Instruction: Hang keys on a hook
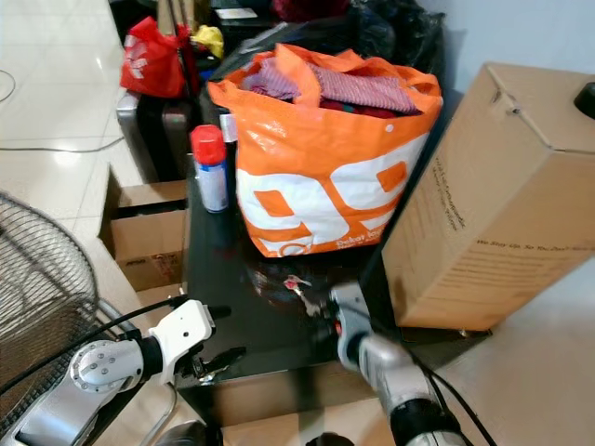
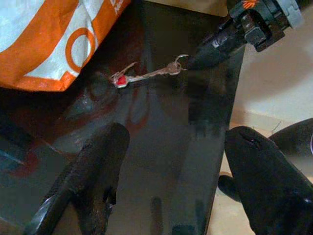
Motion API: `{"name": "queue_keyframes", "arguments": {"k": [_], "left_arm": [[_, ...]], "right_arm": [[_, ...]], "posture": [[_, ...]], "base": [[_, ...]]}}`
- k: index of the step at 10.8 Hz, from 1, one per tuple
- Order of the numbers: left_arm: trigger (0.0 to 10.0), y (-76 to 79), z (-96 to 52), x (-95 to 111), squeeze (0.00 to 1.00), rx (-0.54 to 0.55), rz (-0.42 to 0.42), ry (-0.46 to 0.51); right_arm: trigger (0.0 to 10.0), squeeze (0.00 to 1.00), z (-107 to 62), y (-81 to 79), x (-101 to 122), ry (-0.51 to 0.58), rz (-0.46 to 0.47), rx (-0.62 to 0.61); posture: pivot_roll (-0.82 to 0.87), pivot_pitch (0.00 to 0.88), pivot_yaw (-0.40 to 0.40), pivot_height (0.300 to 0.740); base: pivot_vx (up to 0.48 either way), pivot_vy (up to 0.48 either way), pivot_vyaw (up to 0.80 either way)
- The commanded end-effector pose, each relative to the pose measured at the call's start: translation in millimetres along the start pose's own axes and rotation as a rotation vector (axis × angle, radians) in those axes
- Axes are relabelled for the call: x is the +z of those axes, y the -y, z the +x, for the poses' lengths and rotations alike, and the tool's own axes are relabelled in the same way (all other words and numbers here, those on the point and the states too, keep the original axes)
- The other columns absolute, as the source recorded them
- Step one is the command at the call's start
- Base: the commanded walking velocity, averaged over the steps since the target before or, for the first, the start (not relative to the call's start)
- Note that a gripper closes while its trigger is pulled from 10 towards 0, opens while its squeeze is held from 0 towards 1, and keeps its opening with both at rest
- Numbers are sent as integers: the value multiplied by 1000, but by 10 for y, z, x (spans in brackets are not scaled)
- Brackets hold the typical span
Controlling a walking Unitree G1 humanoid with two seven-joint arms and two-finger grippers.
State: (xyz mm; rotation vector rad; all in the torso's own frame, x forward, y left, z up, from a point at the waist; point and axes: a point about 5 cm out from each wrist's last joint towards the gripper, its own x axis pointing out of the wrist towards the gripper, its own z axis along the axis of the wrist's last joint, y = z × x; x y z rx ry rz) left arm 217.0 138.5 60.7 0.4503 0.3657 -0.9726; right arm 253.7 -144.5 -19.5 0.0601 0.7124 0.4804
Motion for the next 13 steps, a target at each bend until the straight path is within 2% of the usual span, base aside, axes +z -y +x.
{"name": "queue_keyframes", "arguments": {"k": [1,3,4,5,7,8,13], "left_arm": [[10000,12,-2,14,0,-9,8,8],[10000,16,8,2,0,-12,11,9],[10000,21,12,-4,0,-14,11,10],[10000,24,16,-6,0,-16,12,10],[10000,30,22,-9,0,-19,14,9],[10000,28,22,-6,0,-19,13,12],[10000,51,17,-53,0,-38,-22,-10]], "right_arm": [[0,0,-36,60,38,23,-13,-11],[0,0,-83,138,-20,14,-39,-25],[2863,0,-91,118,-79,-17,-111,-9],[10000,0,-86,111,-126,-42,-167,-27],[10000,0,-55,94,-198,-70,-186,-46],[10000,1000,-43,84,-230,-85,-193,-46],[10000,1000,-31,85,-116,-34,-195,-16]], "posture": [[-7,82,-42,740],[-9,76,-40,740],[-9,74,-40,740],[-7,74,-40,740],[-7,79,-39,740],[-6,88,-42,740],[-13,96,-54,740]], "base": [[0,0,0],[0,0,0],[0,0,0],[0,0,0],[0,0,0],[0,0,0],[0,0,0]]}}
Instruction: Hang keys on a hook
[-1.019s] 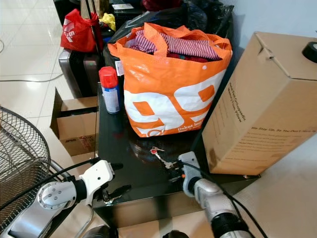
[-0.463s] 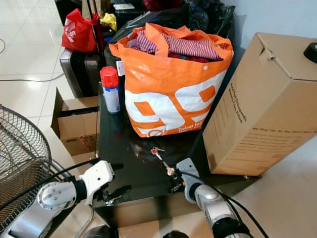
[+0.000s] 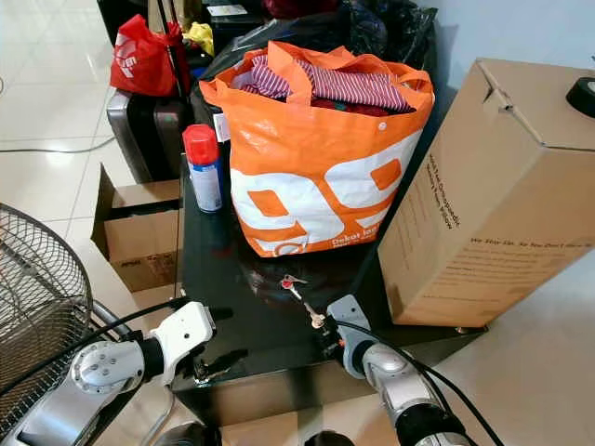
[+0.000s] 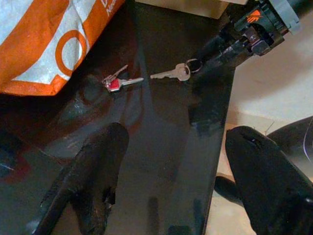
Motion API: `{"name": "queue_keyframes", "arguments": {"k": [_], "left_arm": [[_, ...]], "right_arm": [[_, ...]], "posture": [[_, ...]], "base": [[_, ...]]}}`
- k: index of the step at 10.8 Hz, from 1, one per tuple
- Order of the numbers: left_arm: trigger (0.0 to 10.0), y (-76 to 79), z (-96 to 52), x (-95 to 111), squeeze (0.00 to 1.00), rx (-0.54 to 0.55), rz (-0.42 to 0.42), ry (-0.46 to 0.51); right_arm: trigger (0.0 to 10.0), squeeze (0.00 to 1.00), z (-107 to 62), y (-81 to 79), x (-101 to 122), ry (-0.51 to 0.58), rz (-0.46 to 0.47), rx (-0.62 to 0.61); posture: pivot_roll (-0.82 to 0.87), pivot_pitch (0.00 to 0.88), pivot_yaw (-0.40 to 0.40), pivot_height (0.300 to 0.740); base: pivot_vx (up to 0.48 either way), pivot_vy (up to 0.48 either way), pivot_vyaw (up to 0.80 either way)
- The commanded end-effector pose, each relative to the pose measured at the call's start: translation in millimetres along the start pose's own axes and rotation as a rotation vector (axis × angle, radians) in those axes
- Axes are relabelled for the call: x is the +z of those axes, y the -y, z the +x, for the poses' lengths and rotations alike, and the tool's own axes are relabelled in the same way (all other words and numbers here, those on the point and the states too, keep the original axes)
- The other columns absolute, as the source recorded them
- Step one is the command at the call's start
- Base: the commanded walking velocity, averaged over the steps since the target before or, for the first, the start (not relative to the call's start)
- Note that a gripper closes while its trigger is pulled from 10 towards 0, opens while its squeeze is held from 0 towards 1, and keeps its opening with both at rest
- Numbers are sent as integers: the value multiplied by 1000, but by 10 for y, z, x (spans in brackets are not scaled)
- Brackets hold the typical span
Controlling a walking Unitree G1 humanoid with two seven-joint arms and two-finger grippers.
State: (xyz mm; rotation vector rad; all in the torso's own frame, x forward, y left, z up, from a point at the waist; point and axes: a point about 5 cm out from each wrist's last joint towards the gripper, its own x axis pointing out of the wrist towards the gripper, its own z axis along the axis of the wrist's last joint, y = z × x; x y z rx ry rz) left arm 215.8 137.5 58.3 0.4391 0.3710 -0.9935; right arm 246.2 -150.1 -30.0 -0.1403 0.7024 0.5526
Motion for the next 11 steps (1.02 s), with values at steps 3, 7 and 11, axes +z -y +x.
{"name": "queue_keyframes", "arguments": {"k": [3,7,11], "left_arm": [[10000,50,5,-67,0,-38,-28,-35],[10000,60,-15,-47,0,-40,-29,-38],[10000,73,-20,7,0,-42,-26,-33]], "right_arm": [[10000,0,-16,53,22,5,14,-5],[0,0,-34,117,26,0,18,-28],[0,0,-82,169,8,-7,11,6]], "posture": [[-13,100,-61,740],[-13,106,-67,740],[-14,105,-70,740]], "base": [[0,0,0],[0,0,0],[0,0,0]]}}
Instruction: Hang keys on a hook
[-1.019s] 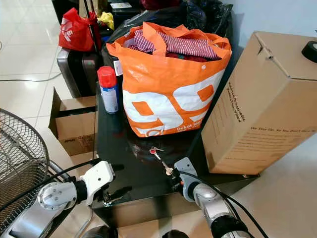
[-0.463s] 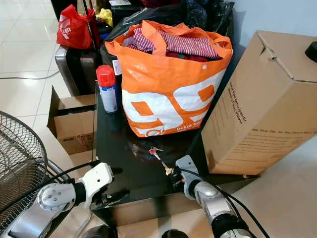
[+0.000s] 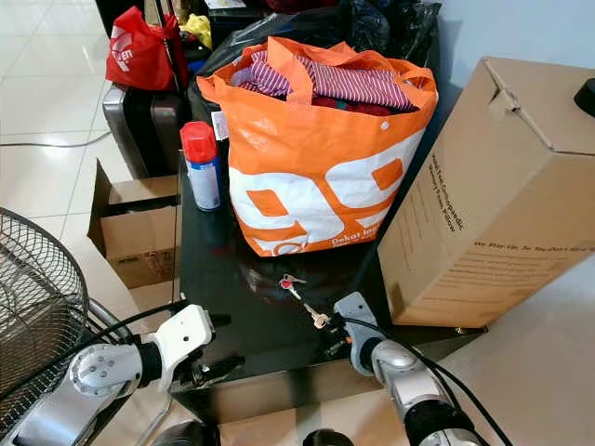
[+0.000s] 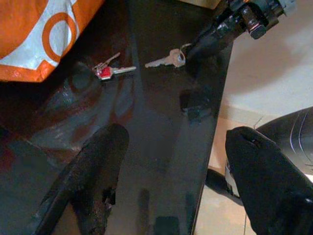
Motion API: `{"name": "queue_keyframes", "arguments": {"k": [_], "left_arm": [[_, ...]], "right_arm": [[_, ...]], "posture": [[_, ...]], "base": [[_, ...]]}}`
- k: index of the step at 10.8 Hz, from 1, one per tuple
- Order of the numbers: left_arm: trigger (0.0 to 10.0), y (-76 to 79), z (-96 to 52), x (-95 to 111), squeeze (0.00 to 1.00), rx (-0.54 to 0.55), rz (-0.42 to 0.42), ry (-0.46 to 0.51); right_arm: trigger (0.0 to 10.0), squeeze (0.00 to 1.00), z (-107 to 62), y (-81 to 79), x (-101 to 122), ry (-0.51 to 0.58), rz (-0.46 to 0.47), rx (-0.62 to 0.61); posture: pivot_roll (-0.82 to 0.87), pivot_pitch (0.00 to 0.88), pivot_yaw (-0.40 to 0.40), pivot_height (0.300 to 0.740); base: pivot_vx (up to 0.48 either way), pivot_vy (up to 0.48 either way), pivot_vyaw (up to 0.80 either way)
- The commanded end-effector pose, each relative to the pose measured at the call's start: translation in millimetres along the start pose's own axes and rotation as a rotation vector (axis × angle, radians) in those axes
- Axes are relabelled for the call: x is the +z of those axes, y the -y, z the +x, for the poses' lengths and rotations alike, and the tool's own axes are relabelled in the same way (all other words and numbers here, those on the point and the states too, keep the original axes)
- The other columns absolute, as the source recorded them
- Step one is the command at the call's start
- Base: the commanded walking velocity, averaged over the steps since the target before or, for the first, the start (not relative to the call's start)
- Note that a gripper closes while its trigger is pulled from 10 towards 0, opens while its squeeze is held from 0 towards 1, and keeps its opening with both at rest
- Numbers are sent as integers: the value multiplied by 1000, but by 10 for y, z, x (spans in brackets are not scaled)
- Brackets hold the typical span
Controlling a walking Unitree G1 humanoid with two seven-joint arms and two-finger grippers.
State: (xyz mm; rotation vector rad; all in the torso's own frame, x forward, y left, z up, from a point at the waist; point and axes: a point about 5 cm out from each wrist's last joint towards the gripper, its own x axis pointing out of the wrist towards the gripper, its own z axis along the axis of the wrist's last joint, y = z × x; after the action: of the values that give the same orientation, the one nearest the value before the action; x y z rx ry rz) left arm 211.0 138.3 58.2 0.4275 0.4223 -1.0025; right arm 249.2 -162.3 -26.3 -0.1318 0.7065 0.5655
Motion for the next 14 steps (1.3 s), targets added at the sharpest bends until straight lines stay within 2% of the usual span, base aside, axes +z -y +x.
{"name": "queue_keyframes", "arguments": {"k": [1,6,9,12,13,14], "left_arm": [[10000,36,8,22,0,-19,3,2],[10000,39,13,46,0,-16,4,4],[10000,55,29,31,0,3,-3,13],[10000,68,38,19,0,48,-32,50],[10000,36,38,45,0,82,-57,87],[10000,-44,35,175,0,176,-102,171]], "right_arm": [[0,0,-22,48,-1,-5,9,-7],[0,0,-17,9,31,43,37,18],[0,0,-103,17,240,245,167,57],[0,0,-305,8,388,404,261,95],[0,0,-387,4,415,437,261,85],[0,0,-502,1,492,493,260,61]], "posture": [[-14,105,-70,740],[-14,101,-75,740],[-15,76,-82,740],[-16,40,-77,740],[-19,17,-63,740],[-24,0,-50,740]], "base": [[0,0,0],[0,0,0],[0,0,0],[0,0,0],[0,0,0],[0,0,0]]}}
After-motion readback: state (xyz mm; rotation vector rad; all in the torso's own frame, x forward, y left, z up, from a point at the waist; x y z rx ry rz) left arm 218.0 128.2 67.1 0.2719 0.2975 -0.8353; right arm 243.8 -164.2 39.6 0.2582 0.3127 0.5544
